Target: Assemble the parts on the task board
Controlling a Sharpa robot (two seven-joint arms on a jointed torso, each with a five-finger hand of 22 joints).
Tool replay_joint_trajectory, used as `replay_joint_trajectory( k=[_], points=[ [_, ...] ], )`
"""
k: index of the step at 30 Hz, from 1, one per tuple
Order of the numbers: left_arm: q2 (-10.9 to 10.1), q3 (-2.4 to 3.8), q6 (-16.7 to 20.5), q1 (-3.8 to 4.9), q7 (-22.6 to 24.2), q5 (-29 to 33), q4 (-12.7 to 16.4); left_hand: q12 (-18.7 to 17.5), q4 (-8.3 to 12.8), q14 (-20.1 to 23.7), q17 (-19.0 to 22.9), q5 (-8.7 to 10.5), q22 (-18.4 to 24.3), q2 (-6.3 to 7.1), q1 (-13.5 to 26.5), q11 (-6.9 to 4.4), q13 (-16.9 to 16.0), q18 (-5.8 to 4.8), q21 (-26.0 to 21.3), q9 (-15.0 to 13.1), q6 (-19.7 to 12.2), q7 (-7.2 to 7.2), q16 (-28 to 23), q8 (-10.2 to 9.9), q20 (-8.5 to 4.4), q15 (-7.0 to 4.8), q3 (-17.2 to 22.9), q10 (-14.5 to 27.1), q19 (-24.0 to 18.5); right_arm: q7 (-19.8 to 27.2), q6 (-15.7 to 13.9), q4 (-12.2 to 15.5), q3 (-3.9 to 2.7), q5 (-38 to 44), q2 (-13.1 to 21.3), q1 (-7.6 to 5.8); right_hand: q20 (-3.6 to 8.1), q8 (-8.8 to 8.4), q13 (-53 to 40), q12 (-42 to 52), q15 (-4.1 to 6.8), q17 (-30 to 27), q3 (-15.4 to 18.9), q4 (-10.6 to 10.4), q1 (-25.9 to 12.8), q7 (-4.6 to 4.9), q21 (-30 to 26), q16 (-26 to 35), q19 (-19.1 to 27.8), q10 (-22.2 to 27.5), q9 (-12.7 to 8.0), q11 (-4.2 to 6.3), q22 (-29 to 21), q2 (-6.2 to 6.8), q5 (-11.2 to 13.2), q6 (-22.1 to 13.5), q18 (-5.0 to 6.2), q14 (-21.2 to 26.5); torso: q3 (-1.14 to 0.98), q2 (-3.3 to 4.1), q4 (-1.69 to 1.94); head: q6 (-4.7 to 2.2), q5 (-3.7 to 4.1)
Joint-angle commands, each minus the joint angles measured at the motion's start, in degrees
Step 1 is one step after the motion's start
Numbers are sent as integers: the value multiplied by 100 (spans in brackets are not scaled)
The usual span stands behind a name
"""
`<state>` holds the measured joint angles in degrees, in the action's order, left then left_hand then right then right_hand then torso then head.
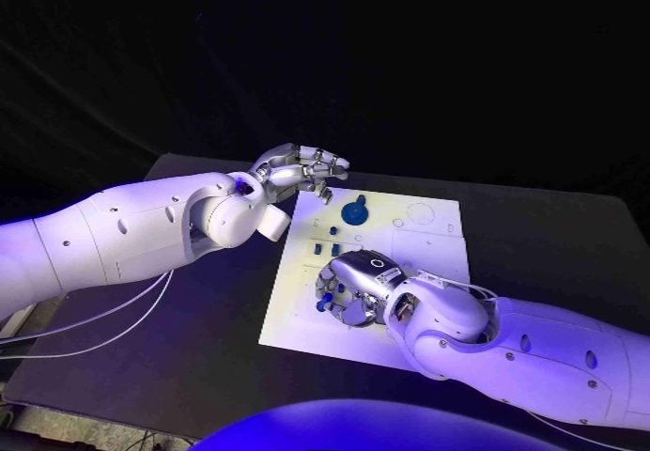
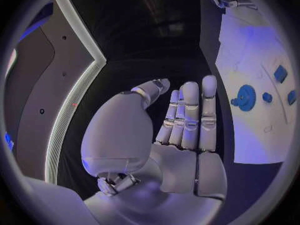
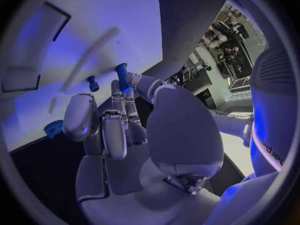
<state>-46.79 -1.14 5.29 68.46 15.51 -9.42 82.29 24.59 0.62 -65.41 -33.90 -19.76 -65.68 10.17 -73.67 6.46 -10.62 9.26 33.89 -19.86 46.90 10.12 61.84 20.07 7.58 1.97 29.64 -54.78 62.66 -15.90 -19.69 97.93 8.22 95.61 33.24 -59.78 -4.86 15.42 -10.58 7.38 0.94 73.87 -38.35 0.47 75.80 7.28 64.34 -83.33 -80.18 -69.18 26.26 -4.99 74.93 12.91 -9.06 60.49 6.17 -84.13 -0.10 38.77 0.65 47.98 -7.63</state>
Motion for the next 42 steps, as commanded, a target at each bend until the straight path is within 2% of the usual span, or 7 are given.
replay_joint_trajectory(
  k=[1,8,15,26,33,37,42],
  points=[
    [2,4,-78,4,26,-6,20,34,0,39,6,-33,6,-39,17,4,1,111,-33,-6,-28,7,-26,28,35,7,-41,41,-6,124,369,-22,17,10,-31,11,-35,-105,43,-117,-47,-21,54,-23,-179,38,-61,7,64,-8,-47,89,204,85,-124,-162,-60,-248,1,-4,-1,15,-3],
    [-8,4,-79,4,21,-7,28,34,0,39,6,-33,6,-39,17,4,1,111,-33,-6,-28,7,-26,28,35,7,-41,41,-6,197,444,-58,32,-28,-48,11,-132,-262,121,-324,-156,-125,231,-81,-421,148,-296,54,157,348,-109,-41,100,266,-192,-410,-20,-215,-1,-3,0,19,-4],
    [-15,4,-86,4,16,-10,31,48,2,43,19,-35,11,-40,19,5,1,111,-46,-8,-36,8,-20,38,37,8,-46,53,0,149,19,-35,36,0,-6,11,-180,-337,155,-335,-193,-250,420,-62,-422,176,-564,111,270,556,-156,-80,-27,292,-254,-519,33,-172,-4,-4,-5,15,5],
    [-22,4,-95,4,9,-13,23,51,5,45,21,-40,12,-44,14,4,1,112,-48,-9,-36,6,-19,41,37,8,-43,55,0,300,-838,321,11,-132,353,-12,-236,-467,213,-202,-243,-503,1129,-99,-258,219,-946,235,402,1006,-293,-137,-210,155,-250,-664,95,-74,-1,-15,-11,-22,70],
    [-18,4,-108,3,8,-14,7,55,7,47,26,-47,14,-42,14,5,1,112,-53,-9,-41,8,-17,43,37,8,-44,61,2,534,-1182,687,-67,-922,982,-279,-230,-499,200,7,-234,-607,1236,-182,-174,260,-1067,310,397,860,-375,-133,-282,50,-307,-640,112,-62,5,-35,-22,-84,229],
    [-24,1,-109,3,4,-12,4,55,7,47,26,-47,14,-42,14,5,1,112,-53,-9,-41,8,-17,43,37,8,-44,61,2,417,-927,825,-79,-1698,1484,-490,-143,-441,53,364,-109,-242,1129,-349,-322,129,-546,129,133,75,-389,47,-28,54,-205,-490,21,-195,17,-51,-36,-103,367],
    [-65,-3,-88,3,5,-11,37,55,7,47,26,-47,14,-42,14,5,1,112,-53,-9,-41,8,-17,43,37,8,-44,61,2,188,-635,974,-57,-2578,2261,-636,66,-371,-519,1036,103,238,1268,-655,-608,-43,-16,-127,-100,-742,-258,290,262,182,-434,-491,-81,-325,31,-68,-87,-127,569]
  ],
)
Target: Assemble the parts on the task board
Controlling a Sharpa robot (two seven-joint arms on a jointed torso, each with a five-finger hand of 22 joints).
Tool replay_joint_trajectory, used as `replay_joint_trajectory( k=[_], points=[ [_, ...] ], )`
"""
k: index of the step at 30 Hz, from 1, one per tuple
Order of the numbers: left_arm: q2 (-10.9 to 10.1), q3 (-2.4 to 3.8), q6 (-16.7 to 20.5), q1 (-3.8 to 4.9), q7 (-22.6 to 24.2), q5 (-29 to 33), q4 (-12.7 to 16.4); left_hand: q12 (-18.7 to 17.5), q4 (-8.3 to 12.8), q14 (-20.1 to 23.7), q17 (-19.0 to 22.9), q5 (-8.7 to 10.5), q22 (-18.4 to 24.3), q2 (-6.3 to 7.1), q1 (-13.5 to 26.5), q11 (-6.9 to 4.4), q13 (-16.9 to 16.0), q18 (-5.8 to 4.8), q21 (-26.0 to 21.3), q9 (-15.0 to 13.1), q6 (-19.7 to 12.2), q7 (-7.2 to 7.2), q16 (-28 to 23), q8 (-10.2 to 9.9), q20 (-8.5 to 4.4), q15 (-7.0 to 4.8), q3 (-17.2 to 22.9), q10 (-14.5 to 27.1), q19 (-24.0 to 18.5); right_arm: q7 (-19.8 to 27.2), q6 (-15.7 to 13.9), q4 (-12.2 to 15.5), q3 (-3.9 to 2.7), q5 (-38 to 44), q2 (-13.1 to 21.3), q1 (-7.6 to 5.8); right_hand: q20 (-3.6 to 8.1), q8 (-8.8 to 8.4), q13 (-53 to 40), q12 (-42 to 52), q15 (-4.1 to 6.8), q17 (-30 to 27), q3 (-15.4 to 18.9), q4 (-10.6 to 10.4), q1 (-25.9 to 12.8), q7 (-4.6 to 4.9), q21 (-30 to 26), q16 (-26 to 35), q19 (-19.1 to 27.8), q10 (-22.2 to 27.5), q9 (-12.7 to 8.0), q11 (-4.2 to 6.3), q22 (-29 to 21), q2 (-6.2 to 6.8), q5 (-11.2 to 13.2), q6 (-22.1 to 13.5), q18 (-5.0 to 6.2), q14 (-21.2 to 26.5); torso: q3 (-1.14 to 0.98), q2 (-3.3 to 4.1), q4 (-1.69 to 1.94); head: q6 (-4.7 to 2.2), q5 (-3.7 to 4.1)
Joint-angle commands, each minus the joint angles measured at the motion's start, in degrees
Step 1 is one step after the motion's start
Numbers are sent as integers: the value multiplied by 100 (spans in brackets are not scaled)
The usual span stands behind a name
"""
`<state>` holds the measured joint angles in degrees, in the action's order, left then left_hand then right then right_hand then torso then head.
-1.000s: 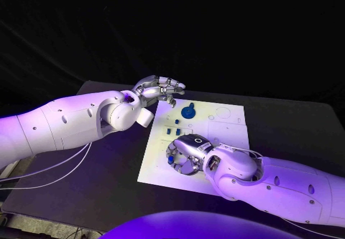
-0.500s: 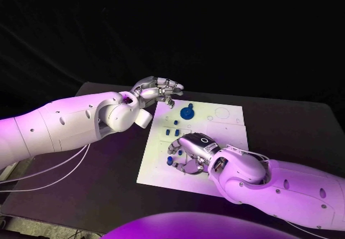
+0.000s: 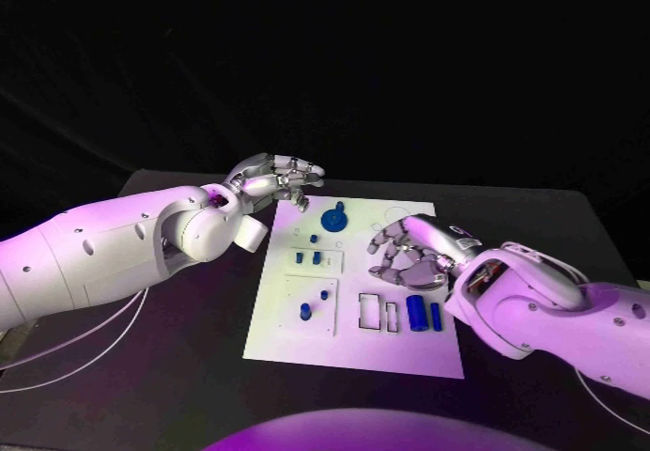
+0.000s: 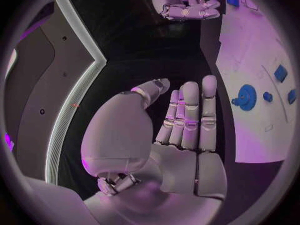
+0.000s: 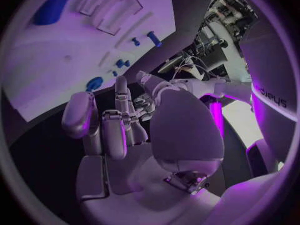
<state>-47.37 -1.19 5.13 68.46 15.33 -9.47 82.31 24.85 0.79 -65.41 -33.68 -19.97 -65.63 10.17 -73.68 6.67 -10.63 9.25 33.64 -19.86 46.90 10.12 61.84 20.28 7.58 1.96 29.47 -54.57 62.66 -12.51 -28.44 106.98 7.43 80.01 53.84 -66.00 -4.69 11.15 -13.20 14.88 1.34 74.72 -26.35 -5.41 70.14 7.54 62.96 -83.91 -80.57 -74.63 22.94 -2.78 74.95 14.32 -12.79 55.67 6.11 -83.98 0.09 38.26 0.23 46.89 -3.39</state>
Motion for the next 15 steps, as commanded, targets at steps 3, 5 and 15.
replay_joint_trajectory(
  k=[3,5,15],
  points=[
    [-25,1,-68,3,27,-6,59,29,-10,47,5,-26,9,-42,14,-16,2,112,-27,-9,-42,8,-17,22,37,8,-27,40,2,-256,324,166,52,-1206,523,-12,125,333,-1605,1597,120,263,323,-308,1,-146,400,-142,-160,151,440,147,447,43,-58,-186,-132,-366,12,-23,-73,-16,203],
    [-33,1,-68,3,33,-6,72,29,-10,47,5,-26,9,-42,14,-16,2,112,-27,-9,-42,8,-17,22,37,8,-27,40,2,-345,367,230,71,-1245,707,-1,134,532,-2912,2890,140,432,409,-478,-3,-179,568,-223,-218,144,635,157,551,7,-54,-198,-162,-404,10,-28,-92,-12,210],
    [-61,-8,-81,2,31,-6,111,35,-11,49,10,-29,10,-39,20,-15,2,112,-32,-9,-45,9,-15,26,38,9,-32,44,4,-1008,588,462,149,-898,1199,37,193,927,-5489,5401,205,788,780,-1041,-9,-261,890,-379,-347,-379,1077,236,752,-5,-108,-188,-228,-466,14,-46,-111,24,293]
  ],
)
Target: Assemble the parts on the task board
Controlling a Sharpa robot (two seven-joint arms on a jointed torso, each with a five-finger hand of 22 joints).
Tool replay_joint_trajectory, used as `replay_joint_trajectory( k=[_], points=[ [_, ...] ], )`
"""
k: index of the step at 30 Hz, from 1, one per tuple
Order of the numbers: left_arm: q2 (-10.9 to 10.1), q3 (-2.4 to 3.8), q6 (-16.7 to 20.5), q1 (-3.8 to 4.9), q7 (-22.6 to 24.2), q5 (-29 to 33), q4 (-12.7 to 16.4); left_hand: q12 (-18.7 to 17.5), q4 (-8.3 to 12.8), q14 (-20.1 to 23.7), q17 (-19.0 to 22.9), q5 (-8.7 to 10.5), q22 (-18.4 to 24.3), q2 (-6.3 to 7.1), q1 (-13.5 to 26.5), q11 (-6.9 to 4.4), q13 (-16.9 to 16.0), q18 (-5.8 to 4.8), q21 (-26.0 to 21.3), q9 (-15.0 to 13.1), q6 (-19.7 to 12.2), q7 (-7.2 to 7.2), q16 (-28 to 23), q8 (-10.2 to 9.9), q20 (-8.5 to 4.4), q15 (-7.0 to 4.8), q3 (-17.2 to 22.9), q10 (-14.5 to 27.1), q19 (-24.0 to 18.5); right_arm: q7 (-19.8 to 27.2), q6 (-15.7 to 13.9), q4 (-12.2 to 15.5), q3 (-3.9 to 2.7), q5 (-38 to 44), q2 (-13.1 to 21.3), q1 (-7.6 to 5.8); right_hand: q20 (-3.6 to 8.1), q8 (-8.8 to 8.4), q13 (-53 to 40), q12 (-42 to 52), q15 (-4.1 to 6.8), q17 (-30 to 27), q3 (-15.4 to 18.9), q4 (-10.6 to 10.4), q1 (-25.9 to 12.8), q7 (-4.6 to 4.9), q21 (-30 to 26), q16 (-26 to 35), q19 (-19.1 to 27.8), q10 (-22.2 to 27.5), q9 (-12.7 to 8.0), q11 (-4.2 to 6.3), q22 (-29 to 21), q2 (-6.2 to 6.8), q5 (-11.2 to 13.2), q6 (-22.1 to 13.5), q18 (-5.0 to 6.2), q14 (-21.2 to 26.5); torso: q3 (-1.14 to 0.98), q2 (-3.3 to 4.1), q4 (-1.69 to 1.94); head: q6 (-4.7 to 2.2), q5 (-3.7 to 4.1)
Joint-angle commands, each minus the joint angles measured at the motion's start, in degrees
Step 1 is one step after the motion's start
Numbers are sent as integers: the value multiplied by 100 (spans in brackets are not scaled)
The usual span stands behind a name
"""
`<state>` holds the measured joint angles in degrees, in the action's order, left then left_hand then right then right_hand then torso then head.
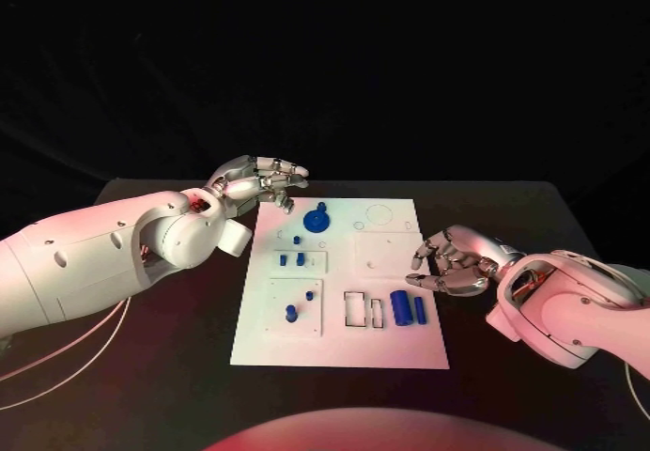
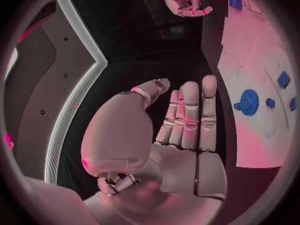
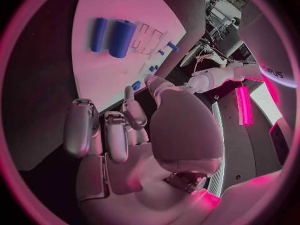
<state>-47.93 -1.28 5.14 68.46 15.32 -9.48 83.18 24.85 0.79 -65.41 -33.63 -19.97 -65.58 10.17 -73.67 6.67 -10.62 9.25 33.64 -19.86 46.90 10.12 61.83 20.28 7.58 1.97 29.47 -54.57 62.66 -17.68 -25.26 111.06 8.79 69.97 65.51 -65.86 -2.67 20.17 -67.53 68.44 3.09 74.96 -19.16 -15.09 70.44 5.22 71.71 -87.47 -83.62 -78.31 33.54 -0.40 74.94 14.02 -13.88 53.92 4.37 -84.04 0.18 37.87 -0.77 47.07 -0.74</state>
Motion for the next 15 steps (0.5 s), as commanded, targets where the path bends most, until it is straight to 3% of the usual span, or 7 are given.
replay_joint_trajectory(
  k=[1,11,15],
  points=[
    [-9,0,-81,2,30,-5,27,35,-11,49,5,-29,5,-39,20,-14,2,112,-33,-9,-45,9,-15,26,38,9,-32,44,4,-578,288,69,20,152,47,41,-10,26,-74,56,28,771,119,-118,-57,-29,27,-26,-47,-5,24,-4,761,27,23,-24,-57,-461,6,-8,-11,5,32],
    [-38,-7,-81,2,26,-5,44,39,-12,50,9,-31,6,-38,24,-14,2,112,-37,-10,-48,10,-12,29,38,10,-35,47,6,-1161,329,84,59,452,-39,304,-10,55,-288,221,30,893,593,-170,-310,-44,55,-72,-62,-63,54,2,795,-93,157,-18,-64,-482,11,-4,-9,21,37],
    [-44,-8,-82,2,25,-5,45,39,-12,50,9,-31,6,-38,24,-14,2,112,-37,-10,-48,10,-12,29,38,10,-35,47,6,-1225,320,44,64,538,-134,370,-10,60,-362,293,31,920,632,-168,-322,-48,62,-80,-64,-104,58,5,800,-108,161,-12,-65,-487,8,-3,-10,27,31]
  ],
)
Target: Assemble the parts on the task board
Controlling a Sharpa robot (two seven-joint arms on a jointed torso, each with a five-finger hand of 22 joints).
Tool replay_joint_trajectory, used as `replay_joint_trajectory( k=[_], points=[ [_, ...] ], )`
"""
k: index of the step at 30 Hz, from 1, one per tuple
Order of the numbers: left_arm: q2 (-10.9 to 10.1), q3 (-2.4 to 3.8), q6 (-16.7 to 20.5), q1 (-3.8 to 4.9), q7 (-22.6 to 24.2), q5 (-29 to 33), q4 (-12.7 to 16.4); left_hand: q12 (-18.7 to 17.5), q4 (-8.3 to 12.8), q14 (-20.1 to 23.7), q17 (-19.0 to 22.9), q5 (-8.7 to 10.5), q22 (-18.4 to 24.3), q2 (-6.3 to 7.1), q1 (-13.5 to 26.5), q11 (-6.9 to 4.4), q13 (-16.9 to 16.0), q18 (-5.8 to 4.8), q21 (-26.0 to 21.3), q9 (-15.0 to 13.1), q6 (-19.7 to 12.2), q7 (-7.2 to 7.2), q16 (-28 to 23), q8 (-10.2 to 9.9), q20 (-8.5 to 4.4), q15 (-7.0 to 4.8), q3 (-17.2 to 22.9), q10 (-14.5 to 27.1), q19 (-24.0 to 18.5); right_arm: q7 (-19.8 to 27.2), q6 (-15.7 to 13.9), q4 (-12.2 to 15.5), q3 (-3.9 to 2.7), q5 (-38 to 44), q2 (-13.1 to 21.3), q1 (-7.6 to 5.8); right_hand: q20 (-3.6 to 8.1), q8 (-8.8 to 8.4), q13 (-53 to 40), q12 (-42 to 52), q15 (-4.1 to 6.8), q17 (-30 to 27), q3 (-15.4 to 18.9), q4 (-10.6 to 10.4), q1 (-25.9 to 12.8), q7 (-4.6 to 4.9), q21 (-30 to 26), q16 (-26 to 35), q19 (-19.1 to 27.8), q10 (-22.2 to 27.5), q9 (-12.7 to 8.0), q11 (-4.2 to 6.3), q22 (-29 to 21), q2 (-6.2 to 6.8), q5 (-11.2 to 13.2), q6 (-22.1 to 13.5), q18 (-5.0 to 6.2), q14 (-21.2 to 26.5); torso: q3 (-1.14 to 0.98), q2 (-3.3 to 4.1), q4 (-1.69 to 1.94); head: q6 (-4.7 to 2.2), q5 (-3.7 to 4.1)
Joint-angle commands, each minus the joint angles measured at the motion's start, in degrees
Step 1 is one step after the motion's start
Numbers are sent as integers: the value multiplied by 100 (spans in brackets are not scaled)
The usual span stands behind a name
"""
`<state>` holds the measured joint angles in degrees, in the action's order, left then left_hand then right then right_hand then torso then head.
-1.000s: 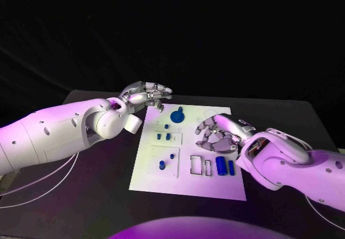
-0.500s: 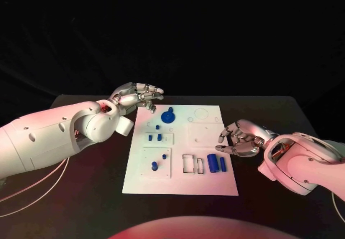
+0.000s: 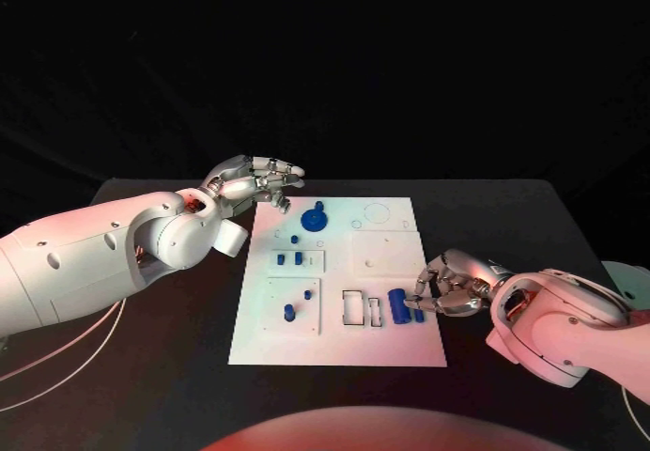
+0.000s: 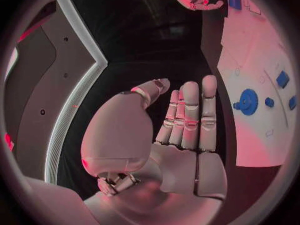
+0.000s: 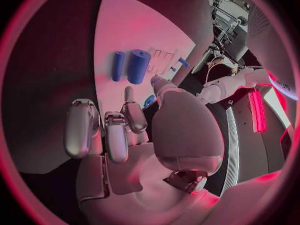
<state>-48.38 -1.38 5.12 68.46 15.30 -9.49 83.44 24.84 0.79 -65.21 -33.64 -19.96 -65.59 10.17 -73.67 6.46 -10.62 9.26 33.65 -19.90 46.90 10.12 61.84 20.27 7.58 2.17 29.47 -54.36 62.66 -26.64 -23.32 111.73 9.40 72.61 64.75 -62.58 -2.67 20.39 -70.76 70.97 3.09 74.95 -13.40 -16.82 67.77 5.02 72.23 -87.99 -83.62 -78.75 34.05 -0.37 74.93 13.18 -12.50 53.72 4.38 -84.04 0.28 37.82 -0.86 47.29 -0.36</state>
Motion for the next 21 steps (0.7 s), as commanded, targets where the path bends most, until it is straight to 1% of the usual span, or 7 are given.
replay_joint_trajectory(
  k=[1,6,11,15,21],
  points=[
    [0,2,-82,2,27,-4,20,39,-12,30,10,-31,7,-38,24,7,2,112,-38,-5,-48,10,-12,29,38,-11,-35,26,6,-342,130,-35,4,294,-81,56,-9,38,-40,41,31,921,56,5,-55,-27,10,-28,-65,-59,6,1,801,-24,23,8,-66,-487,-4,3,-2,4,-10],
    [-5,1,-88,2,23,-4,24,45,-14,30,14,-32,8,-39,29,7,2,111,-42,-6,-49,10,-10,33,39,-10,-38,29,8,-396,161,-114,6,388,-198,122,-9,43,-60,59,33,943,98,6,-63,-30,4,-35,-63,-68,10,3,801,-31,33,14,-65,-491,-6,7,0,19,-17],
    [-12,1,-89,2,19,-4,27,45,-14,30,14,-32,8,-39,29,7,2,111,-42,-6,-49,10,-10,33,39,-10,-38,29,8,-416,165,-168,7,450,-293,172,-8,46,-70,67,33,957,130,5,-72,-31,4,-40,-63,-70,12,4,802,-37,43,16,-65,-493,-2,4,-5,20,-28],
    [-10,0,-94,2,15,-4,27,45,-14,30,14,-32,8,-39,29,7,2,111,-42,-6,-49,10,-10,33,39,-10,-38,29,8,-414,111,-180,7,527,-361,198,-8,49,-76,73,34,961,147,3,-78,-32,7,-41,-64,-72,14,5,804,-46,47,20,-65,-494,-2,2,-2,28,-49],
    [-16,0,-96,3,5,-4,29,45,-14,30,14,-32,8,-39,29,7,2,111,-42,-6,-49,10,-10,33,39,-10,-38,29,8,-401,43,-183,7,591,-442,212,-8,58,-107,102,35,982,164,6,-73,-37,21,-48,-69,-87,18,8,811,-59,45,34,-68,-498,3,3,1,43,-58]
  ],
)
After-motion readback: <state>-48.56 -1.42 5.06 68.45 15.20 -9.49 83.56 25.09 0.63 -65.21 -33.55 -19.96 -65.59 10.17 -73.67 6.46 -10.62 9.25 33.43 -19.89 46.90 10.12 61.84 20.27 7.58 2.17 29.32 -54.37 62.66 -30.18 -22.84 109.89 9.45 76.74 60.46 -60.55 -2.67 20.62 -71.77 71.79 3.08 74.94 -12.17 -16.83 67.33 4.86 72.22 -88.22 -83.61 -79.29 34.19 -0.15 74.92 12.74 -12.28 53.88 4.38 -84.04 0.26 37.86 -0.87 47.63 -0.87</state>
